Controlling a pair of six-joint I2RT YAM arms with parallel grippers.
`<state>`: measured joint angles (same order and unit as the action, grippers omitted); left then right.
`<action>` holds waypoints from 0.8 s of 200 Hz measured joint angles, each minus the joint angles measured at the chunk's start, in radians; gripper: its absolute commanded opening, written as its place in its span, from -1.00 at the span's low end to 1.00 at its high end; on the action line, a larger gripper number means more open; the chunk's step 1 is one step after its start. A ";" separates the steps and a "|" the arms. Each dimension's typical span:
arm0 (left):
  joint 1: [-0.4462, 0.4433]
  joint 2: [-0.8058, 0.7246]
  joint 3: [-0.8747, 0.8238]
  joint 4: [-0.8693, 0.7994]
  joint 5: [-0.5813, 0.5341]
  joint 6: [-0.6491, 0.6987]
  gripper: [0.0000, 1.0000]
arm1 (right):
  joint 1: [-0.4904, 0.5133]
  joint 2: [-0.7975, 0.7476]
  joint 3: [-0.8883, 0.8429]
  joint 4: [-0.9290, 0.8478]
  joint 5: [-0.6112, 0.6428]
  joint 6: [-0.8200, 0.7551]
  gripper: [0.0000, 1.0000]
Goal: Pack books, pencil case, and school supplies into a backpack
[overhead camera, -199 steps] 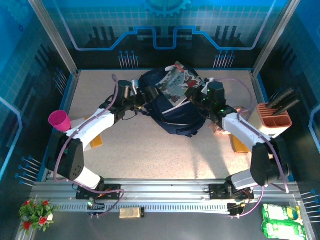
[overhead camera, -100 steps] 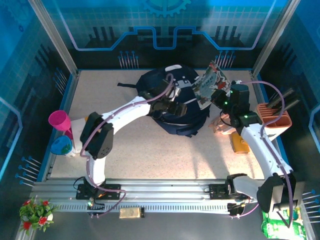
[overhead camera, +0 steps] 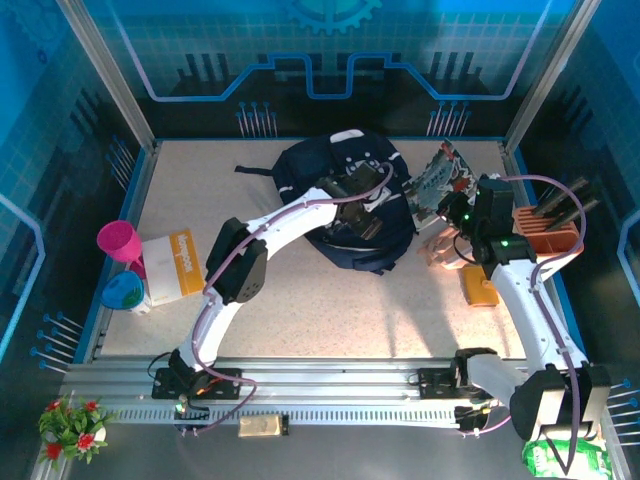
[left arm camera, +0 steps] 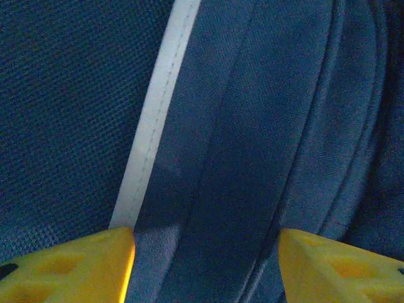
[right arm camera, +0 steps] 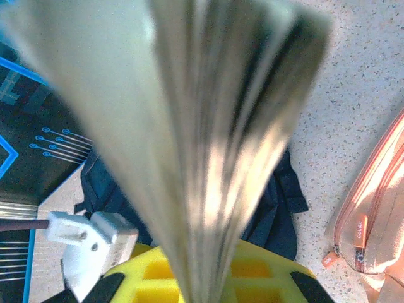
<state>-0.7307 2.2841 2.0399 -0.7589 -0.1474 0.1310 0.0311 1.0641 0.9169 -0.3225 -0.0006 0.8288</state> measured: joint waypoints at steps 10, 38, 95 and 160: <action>-0.003 0.013 0.013 -0.014 -0.007 0.013 0.24 | 0.000 -0.002 0.000 -0.002 -0.003 0.000 -1.00; -0.011 0.047 0.049 -0.050 -0.042 0.042 0.08 | 0.000 -0.005 0.000 -0.002 -0.003 0.000 -1.00; -0.026 0.077 0.086 -0.087 -0.096 0.061 -0.31 | -0.002 -0.005 0.000 -0.002 -0.007 0.001 -1.00; -0.027 0.073 0.093 -0.094 -0.069 0.030 -0.81 | -0.039 -0.027 0.000 -0.031 0.008 -0.010 -1.00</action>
<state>-0.7582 2.3569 2.1330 -0.8528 -0.2161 0.1612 -0.0078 1.0370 0.9173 -0.3531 0.0074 0.8185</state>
